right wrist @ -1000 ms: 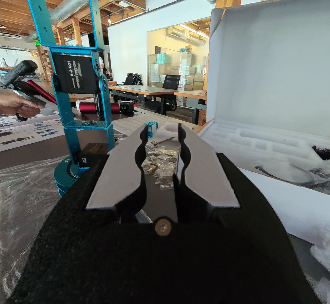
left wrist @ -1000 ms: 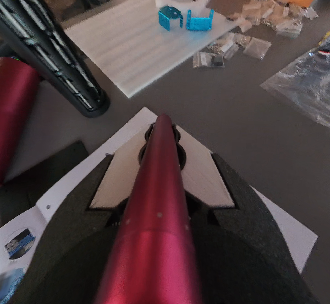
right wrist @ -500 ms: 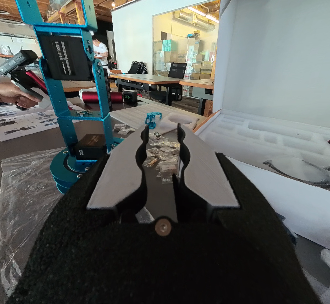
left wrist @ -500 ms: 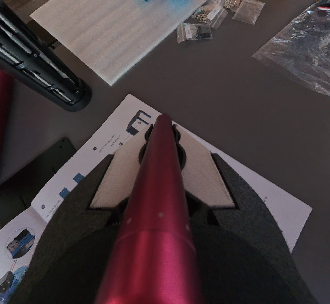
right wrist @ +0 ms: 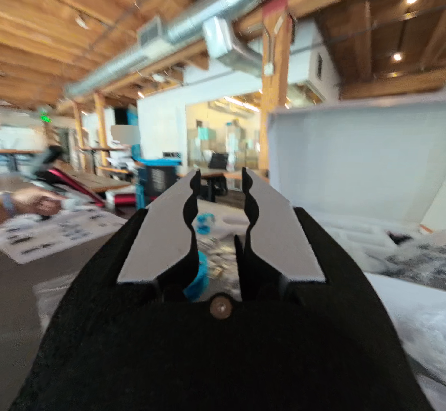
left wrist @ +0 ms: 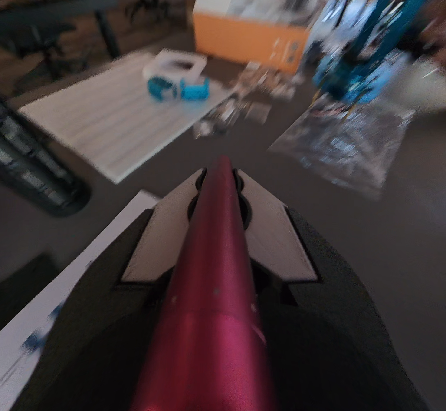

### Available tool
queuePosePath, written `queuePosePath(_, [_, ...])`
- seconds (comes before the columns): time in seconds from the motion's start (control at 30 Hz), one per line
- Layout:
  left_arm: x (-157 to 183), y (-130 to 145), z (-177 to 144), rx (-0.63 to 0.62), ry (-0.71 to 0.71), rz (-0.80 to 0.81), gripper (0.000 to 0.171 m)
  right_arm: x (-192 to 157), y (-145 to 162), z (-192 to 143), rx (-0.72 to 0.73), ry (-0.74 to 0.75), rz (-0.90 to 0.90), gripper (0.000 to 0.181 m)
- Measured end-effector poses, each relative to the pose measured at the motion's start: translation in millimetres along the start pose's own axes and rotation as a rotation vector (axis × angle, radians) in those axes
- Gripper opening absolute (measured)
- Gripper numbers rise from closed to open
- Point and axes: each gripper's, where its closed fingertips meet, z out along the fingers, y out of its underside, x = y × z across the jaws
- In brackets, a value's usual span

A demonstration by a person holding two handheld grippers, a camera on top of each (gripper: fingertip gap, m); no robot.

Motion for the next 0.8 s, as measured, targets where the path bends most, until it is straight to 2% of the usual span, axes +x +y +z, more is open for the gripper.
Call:
queuePosePath(0.03, [13.5, -15.5, 2.8, 0.077, 0.072, -0.024, 0.021, -26.1, -9.9, -7.3, 0.025, -0.046, -0.008, 0.034])
queuePosePath(0.1, [40.1, -41.3, 10.1, 0.193, 0.186, -0.043, 0.021, -75.5, -4.8, -8.7, -0.043, -0.093, -0.081, 0.033])
queuePosePath(0.17, [67.5, -61.7, 21.0, 0.273, 0.276, -0.091, 0.021, -122.4, 16.9, 2.2, -0.185, -0.17, -0.104, 0.044])
queuePosePath(0.27, [114.3, -87.1, 41.7, 0.364, 0.384, -0.165, 0.022, -159.7, 53.5, 20.2, -0.337, -0.166, -0.05, 0.05])
queuePosePath(0.33, [146.2, -101.7, 54.5, 0.406, 0.454, -0.243, 0.022, -167.5, 81.3, 34.0, -0.407, -0.105, -0.115, 0.051])
queuePosePath(0.43, [190.2, -111.2, 69.0, 0.414, 0.499, -0.248, 0.022, -173.3, 111.3, 50.4, -0.472, -0.068, -0.246, 0.057])
queuePosePath(0.6, [251.6, -104.1, 75.6, 0.373, 0.558, -0.122, 0.022, -181.0, 104.5, 60.7, -0.44, -0.06, -0.214, 0.048])
queuePosePath(0.7, [265.0, -103.8, 69.8, 0.379, 0.566, -0.091, 0.021, -194.8, 101.7, 55.9, -0.446, -0.121, -0.234, 0.043])
queuePosePath(0.8, [261.4, -105.1, 65.5, 0.394, 0.553, -0.089, 0.021, -206.7, 105.0, 46.8, -0.485, -0.197, -0.23, 0.037])
